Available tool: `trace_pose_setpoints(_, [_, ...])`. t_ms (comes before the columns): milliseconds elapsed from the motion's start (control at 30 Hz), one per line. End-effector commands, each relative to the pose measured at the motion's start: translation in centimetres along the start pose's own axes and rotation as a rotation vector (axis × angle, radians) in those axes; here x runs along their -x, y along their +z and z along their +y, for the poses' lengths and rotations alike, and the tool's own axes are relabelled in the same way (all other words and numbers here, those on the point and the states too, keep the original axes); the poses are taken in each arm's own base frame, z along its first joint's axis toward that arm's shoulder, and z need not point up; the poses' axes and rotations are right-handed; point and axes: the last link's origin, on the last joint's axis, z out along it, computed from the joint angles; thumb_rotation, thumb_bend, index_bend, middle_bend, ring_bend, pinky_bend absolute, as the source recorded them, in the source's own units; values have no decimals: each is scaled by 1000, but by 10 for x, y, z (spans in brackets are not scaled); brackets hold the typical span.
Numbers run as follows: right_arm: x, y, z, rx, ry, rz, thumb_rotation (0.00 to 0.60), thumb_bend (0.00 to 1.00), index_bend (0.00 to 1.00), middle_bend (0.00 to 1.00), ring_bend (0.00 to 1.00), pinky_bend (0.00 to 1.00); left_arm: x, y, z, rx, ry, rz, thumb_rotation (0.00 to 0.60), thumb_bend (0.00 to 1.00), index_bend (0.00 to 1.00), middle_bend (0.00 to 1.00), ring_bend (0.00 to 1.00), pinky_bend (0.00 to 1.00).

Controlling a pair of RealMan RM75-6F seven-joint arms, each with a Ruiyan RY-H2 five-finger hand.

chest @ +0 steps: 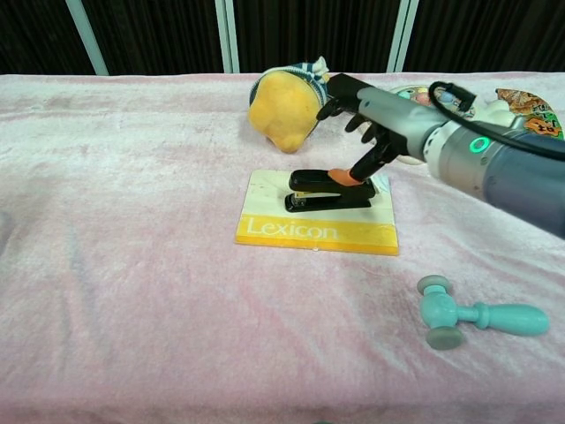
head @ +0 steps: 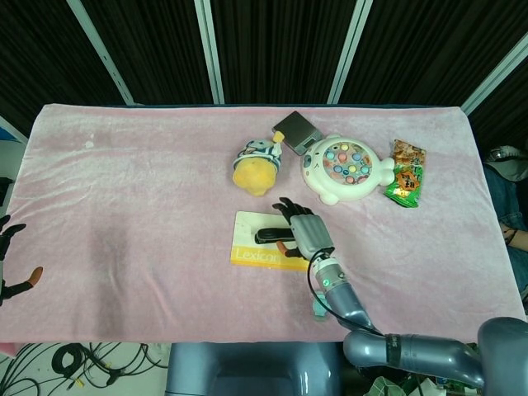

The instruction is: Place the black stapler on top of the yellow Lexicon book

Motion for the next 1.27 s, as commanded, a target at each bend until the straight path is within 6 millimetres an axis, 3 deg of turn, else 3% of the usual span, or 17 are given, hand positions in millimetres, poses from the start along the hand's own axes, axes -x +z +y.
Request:
trace_pose_setpoints(33, [-42, -37, 26, 33, -38, 63, 600, 251, 162, 55, 142, 182, 0, 0, 0, 1, -2, 3, 600, 260, 170, 38, 0, 0])
trace_pose_setpoints(133, [-68, -65, 48, 61, -63, 104, 600, 251, 161, 54, 142, 182, 0, 0, 0, 2, -3, 3, 600, 260, 170, 38, 0, 0])
trace_pose_setpoints(300, [-103, -127, 104, 127, -149, 283, 600, 250, 161, 54, 142, 181, 0, -1, 1, 6, -1, 8, 600, 260, 170, 38, 0, 0])
trace_pose_setpoints(433, [-97, -177, 141, 153, -144, 384, 600, 245, 160, 54, 143, 173, 0, -3, 2, 9, -9, 17, 600, 260, 171, 38, 0, 0])
trace_pose_setpoints(600, [-79, -214, 173, 172, -215, 425, 600, 235, 160, 54, 141, 157, 0, -5, 3, 18, -16, 24, 600, 260, 170, 38, 0, 0])
trace_pose_setpoints(833, [-66, -230, 201, 221, -275, 441, 600, 235, 160, 54, 135, 153, 1, -7, 4, 31, 2, 20, 600, 260, 170, 38, 0, 0])
trace_pose_setpoints(1067, [-66, -230, 213, 269, -315, 348, 600, 234, 160, 53, 126, 152, 1, -9, 4, 42, 14, 17, 600, 260, 170, 38, 0, 0])
trace_pose_setpoints(1267, [-66, -227, 212, 265, -288, 322, 600, 235, 160, 54, 125, 152, -1, -9, 1, 38, 16, 20, 600, 260, 170, 38, 0, 0])
